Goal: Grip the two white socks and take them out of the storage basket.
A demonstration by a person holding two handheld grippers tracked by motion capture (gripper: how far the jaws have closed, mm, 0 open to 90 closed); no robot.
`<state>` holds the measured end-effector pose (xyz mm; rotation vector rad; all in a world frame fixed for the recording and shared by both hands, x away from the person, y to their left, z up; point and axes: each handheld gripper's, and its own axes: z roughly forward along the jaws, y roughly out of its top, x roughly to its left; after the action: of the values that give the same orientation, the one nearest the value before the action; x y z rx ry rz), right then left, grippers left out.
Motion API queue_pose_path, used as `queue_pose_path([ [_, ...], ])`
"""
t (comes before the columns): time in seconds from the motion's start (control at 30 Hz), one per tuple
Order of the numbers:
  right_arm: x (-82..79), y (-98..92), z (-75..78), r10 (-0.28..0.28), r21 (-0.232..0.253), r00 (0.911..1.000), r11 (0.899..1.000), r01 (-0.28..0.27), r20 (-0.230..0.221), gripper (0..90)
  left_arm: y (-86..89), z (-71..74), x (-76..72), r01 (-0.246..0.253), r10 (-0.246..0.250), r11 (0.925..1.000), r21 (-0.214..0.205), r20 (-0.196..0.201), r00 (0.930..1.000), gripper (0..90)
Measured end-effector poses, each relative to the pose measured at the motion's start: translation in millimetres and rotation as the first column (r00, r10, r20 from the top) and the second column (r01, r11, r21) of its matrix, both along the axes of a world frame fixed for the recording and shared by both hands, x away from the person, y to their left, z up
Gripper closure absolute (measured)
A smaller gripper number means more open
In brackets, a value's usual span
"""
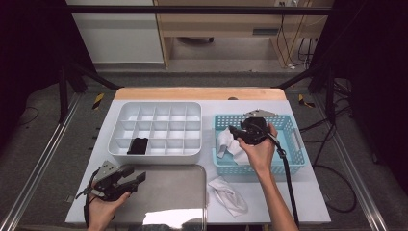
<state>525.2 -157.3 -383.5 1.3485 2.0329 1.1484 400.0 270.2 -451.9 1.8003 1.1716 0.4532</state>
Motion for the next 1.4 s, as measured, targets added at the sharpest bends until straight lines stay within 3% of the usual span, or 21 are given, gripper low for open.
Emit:
queue_pose_path([
  [0.1,8.6,0.8,-1.1,-0.011,-0.007,0.9999,1.0,0.011,-0.007,52.0,-0.4,-0.5,0.6,0.001,-0.001,1.0,0.0,-0.004,1.0,42.0],
  [0.2,16.6,1.5,-6.6,-0.015,0.018,0.9995,1.0,0.016,-0.027,51.9,-0.2,-0.5,0.6,0.002,-0.002,1.0,0.0,-0.004,1.0,42.0],
  [0.43,30.1,5.6,-23.4,-0.028,-0.007,0.9975,1.0,0.028,-0.065,50.9,0.2,-0.9,1.3,0.0,0.0,1.0,-0.001,-0.007,1.0,42.0],
  [0.7,33.3,18.9,-36.7,-0.005,-0.002,0.996,1.0,0.005,-0.089,48.1,0.0,-1.8,1.6,0.002,-0.002,1.0,0.004,-0.009,1.0,42.1],
  [0.97,33.6,31.2,-52.1,-0.006,-0.08,0.9929,0.997,-0.004,-0.119,47.6,0.0,-2.2,2.0,-0.001,0.001,1.0,0.006,-0.012,0.9999,42.2],
  [1.2,35.5,34.3,-60.0,-0.006,-0.119,0.9904,0.993,-0.01,-0.138,45.8,-0.1,-2.7,2.4,-0.003,0.003,0.9999,0.012,-0.016,0.9999,42.3],
  [1.4,39.7,31.1,-67.4,-0.044,-0.161,0.9801,0.987,0.013,-0.193,44.0,-1.5,-4.2,2.8,0.0,0.0,0.9999,0.014,-0.026,0.9997,42.4],
])
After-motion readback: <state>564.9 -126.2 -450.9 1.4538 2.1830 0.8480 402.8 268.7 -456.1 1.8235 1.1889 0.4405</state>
